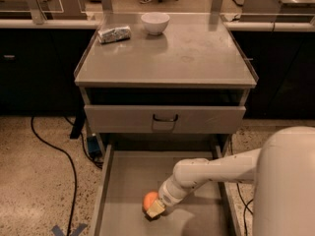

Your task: Pick orange from middle drawer and place on counter

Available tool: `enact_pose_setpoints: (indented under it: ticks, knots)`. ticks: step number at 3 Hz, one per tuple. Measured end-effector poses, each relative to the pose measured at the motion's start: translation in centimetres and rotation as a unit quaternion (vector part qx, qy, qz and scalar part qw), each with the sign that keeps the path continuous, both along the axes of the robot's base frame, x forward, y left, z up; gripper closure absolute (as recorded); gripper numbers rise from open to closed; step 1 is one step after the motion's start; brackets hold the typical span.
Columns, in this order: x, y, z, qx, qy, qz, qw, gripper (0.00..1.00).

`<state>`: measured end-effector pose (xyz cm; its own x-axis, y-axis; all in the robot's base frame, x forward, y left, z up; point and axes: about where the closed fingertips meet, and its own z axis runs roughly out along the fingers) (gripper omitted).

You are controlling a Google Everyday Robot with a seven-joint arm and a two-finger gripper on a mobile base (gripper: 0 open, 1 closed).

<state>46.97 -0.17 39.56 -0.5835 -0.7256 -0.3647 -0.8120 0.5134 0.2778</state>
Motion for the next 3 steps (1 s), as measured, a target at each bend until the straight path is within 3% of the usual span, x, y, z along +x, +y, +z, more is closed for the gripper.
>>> enact_pose_setpoints:
  ticks: [2, 3]
  knots:
    - [1.6, 0.0, 7.1, 0.089, -0.025, 0.017, 0.9956, 1.00]
    - [2.5, -0.2, 10.7, 0.132, -0.041, 0.022, 0.9902, 1.00]
